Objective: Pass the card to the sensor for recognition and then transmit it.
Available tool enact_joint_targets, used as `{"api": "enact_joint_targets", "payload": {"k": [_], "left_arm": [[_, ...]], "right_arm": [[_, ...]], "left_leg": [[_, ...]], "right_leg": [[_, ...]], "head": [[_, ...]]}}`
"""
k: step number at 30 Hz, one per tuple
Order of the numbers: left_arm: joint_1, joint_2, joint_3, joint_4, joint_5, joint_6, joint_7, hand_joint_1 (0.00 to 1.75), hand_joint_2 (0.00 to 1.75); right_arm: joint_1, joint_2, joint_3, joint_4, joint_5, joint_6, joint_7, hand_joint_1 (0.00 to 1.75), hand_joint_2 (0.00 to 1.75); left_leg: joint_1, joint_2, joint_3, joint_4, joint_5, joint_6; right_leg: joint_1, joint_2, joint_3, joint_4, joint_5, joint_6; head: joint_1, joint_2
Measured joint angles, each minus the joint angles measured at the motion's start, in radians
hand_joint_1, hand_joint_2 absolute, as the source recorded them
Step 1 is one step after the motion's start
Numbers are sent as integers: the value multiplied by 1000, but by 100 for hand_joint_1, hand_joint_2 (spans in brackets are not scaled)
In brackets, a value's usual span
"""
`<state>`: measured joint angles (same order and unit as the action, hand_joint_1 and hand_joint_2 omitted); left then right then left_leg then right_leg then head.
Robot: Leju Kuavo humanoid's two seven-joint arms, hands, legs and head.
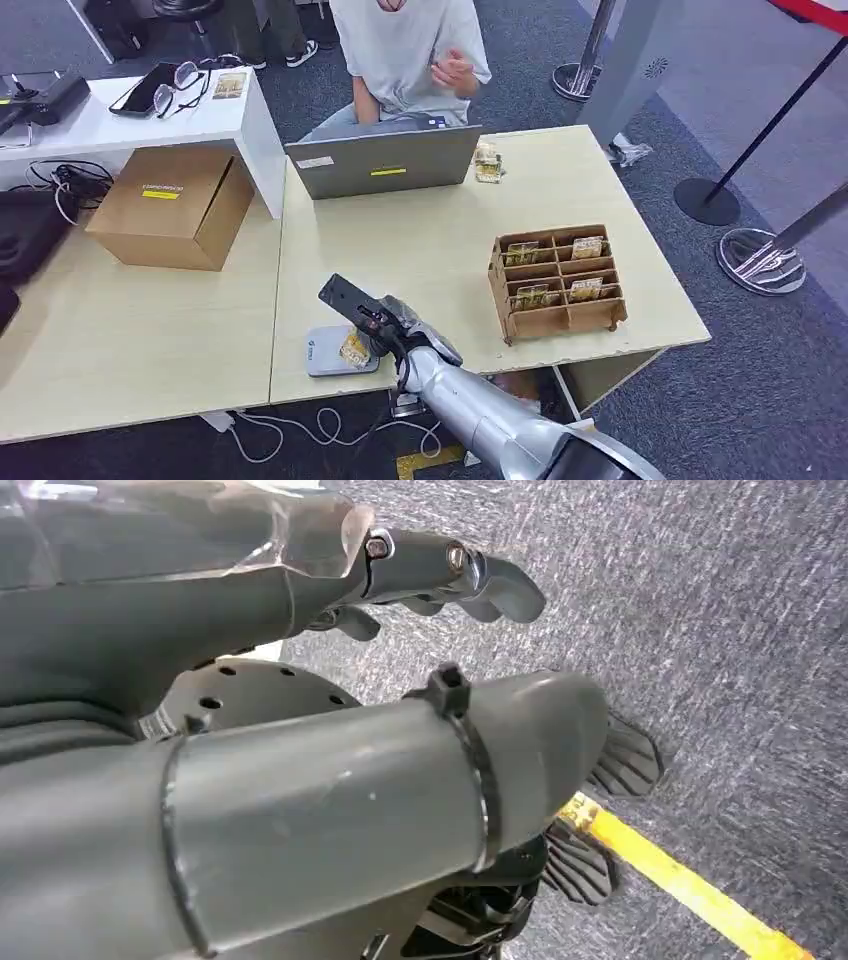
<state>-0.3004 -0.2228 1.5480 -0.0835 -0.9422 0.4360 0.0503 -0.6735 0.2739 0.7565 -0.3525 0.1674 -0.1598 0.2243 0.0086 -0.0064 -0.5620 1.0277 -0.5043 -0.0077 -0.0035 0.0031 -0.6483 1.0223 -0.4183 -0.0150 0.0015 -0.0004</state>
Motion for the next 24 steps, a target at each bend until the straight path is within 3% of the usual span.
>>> {"api": "enact_joint_targets", "payload": {"k": [12,24], "left_arm": [[0,0,0,0,18,-19,2,0,0],[5,12,0,-6,31,-69,-30,0,0]], "right_arm": [[-1,0,10,-1,61,5,-31,175,175],[-4,-25,34,-124,179,0,-194,175,175]], "left_leg": [[0,0,0,0,0,0],[0,0,0,0,0,0]], "right_leg": [[0,0,0,0,0,0],[0,0,0,0,0,0]], "head": [[0,0],[0,0]]}}
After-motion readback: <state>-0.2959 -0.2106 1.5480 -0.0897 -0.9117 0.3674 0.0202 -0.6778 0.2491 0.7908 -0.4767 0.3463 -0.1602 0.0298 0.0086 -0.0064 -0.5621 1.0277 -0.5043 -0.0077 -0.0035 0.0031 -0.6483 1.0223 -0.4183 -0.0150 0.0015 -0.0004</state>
